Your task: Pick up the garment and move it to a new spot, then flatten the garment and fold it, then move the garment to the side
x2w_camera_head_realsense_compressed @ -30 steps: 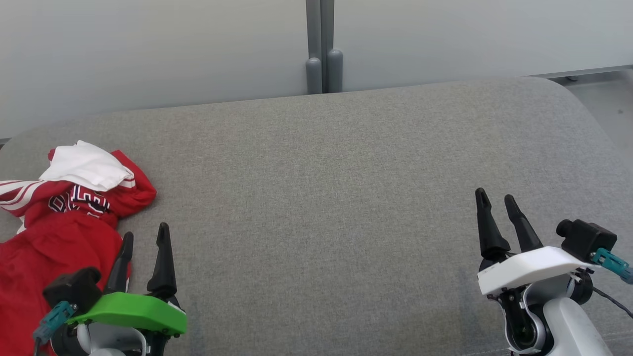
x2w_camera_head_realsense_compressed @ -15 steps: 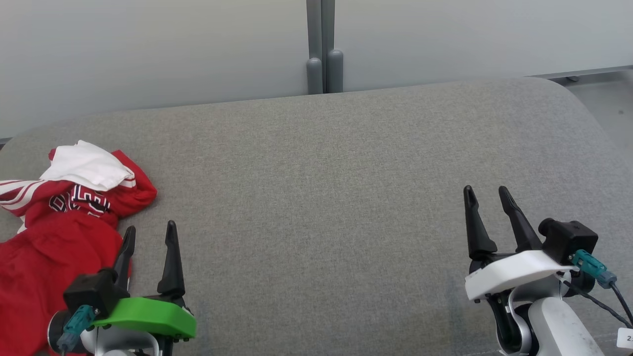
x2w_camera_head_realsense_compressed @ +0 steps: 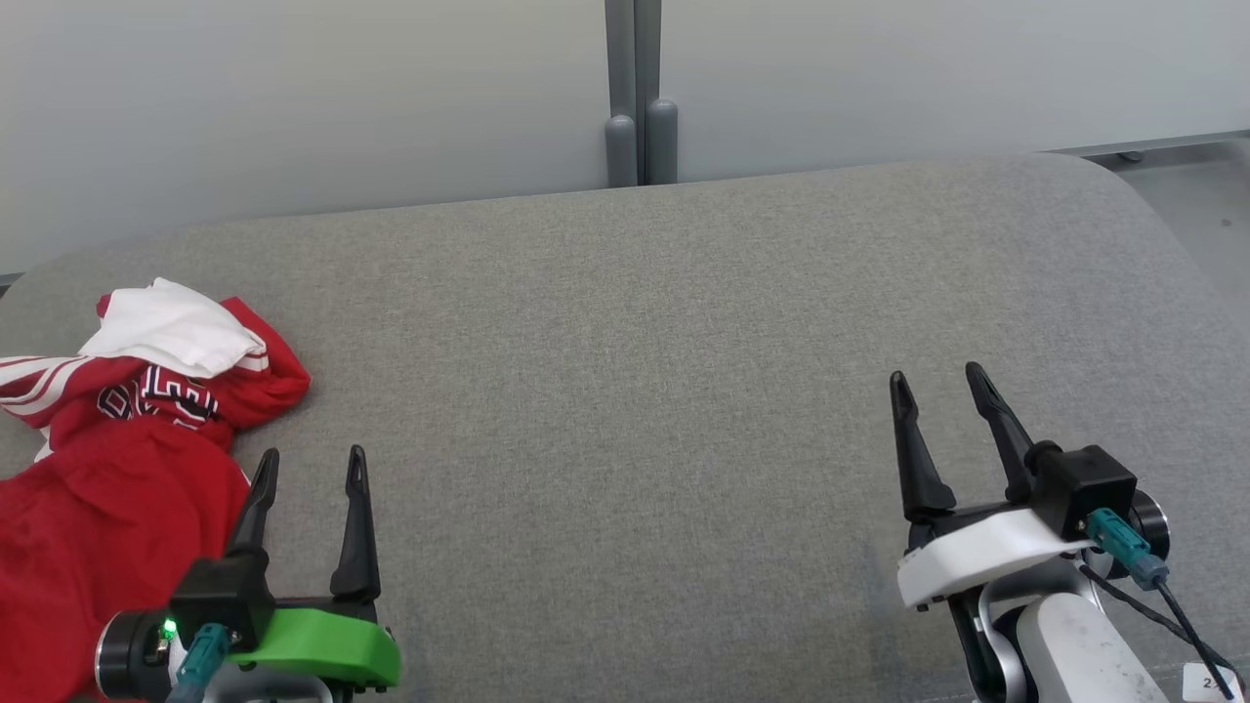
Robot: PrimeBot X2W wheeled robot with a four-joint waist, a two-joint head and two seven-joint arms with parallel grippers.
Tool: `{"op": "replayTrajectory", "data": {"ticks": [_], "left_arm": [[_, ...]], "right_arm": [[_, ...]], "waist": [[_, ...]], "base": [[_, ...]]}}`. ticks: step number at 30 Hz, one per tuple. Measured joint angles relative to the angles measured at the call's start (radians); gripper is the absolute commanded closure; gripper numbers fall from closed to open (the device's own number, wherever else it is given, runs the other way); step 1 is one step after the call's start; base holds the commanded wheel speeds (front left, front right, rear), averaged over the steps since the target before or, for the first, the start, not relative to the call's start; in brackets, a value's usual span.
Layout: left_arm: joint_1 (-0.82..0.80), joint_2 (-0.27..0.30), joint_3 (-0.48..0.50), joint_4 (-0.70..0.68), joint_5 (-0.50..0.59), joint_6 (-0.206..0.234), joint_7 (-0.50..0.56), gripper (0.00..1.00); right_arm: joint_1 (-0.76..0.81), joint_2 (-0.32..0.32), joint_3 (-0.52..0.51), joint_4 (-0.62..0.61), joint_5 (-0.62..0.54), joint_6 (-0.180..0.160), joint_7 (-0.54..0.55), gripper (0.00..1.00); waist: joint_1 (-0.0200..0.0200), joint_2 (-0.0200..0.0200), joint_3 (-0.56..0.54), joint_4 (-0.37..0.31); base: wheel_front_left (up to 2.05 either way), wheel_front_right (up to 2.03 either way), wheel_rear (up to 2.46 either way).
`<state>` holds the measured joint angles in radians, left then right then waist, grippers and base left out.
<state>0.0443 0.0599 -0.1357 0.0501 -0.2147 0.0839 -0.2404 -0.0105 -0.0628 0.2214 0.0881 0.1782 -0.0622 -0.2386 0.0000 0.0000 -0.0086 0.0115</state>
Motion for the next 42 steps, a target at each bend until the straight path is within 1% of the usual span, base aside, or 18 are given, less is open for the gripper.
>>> {"op": "replayTrajectory", "data": {"ticks": [4,23,25,29,42], "left_arm": [[0.002,-0.001,-0.002,0.0,0.027,0.0,-0.009,0.0],[0.002,-0.006,0.004,0.017,0.026,-0.006,-0.011,0.0],[0.002,-0.006,0.004,0.017,0.026,-0.013,-0.011,0.0],[0.002,-0.006,0.005,0.02,0.026,-0.013,-0.011,0.0],[0.002,-0.008,0.005,0.033,0.026,-0.015,-0.011,0.0]], "right_arm": [[0.0,0.0,0.009,0.004,-0.03,0.0,-0.012,0.0],[0.0,0.001,0.003,0.038,-0.03,0.002,-0.013,0.0],[0.0,0.001,0.002,0.04,-0.03,0.003,-0.013,0.0],[0.0,0.001,-0.001,0.042,-0.03,0.007,-0.013,0.0],[-0.001,0.002,-0.022,0.047,-0.03,0.009,-0.013,0.0]], "waist": [[0.0001,0.0,0.0,0.0],[0.0,0.0,0.0,0.001],[0.0,0.0,0.0,0.001],[0.0,0.0,-0.001,0.001],[0.0,0.0,0.002,0.013]], "base": [[0.0,0.0,0.0],[0.0,0.0,0.0],[0.0,0.0,0.0],[0.0,0.0,0.0],[0.0,0.0,0.0]]}}
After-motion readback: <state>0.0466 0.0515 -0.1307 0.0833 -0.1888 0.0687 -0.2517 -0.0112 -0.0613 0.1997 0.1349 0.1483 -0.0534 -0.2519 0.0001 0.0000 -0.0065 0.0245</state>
